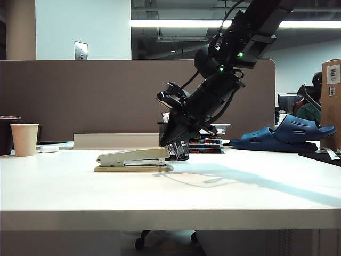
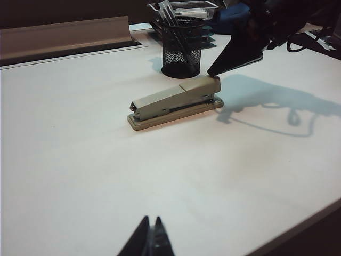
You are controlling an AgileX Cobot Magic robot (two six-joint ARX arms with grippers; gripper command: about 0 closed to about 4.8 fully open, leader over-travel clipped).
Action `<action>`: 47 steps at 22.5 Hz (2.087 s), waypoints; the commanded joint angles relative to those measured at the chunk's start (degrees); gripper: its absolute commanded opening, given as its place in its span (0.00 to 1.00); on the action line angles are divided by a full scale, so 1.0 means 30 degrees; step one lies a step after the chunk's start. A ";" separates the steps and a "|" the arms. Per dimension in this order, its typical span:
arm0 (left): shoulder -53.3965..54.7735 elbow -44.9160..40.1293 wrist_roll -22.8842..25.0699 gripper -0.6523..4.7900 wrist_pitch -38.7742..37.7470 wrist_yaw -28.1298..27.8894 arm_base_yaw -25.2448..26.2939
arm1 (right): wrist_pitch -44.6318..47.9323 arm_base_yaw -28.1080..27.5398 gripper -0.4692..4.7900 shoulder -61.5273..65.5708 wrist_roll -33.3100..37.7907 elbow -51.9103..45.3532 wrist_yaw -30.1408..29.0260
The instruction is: Press the stapler down.
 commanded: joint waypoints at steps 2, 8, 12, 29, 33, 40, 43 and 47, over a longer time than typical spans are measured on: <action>0.0000 0.0117 -0.0036 0.11 0.0109 0.0000 0.0000 | -0.0823 0.0029 0.07 0.0313 -0.0029 0.0044 0.0583; 0.0000 0.0117 -0.0036 0.11 0.0102 0.0000 0.0000 | -0.1399 0.0036 0.07 0.0714 -0.0087 0.0036 0.0539; 0.0000 0.0117 -0.0036 0.11 0.0102 0.0000 0.0000 | -0.1515 0.0036 0.07 0.0729 -0.0080 0.0044 0.0517; 0.0000 0.0117 -0.0036 0.11 0.0102 0.0000 0.0000 | -0.2200 0.0036 0.07 0.0729 -0.0452 0.0036 0.0525; 0.0000 0.0117 -0.0036 0.11 0.0102 -0.0007 0.0000 | -0.2455 0.0036 0.07 0.0743 -0.0459 0.0036 0.0605; 0.0000 0.0117 -0.0036 0.11 0.0102 0.0000 0.0000 | -0.3264 0.0029 0.07 0.1195 -0.0481 0.0029 0.0918; 0.0000 0.0117 -0.0029 0.11 0.0102 0.0000 0.0000 | -0.3534 0.0036 0.07 0.1472 -0.0503 0.0029 0.0918; 0.0000 0.0117 -0.0036 0.11 0.0102 0.0000 0.0000 | -0.3541 0.0036 0.07 0.1581 -0.0503 0.0029 0.0889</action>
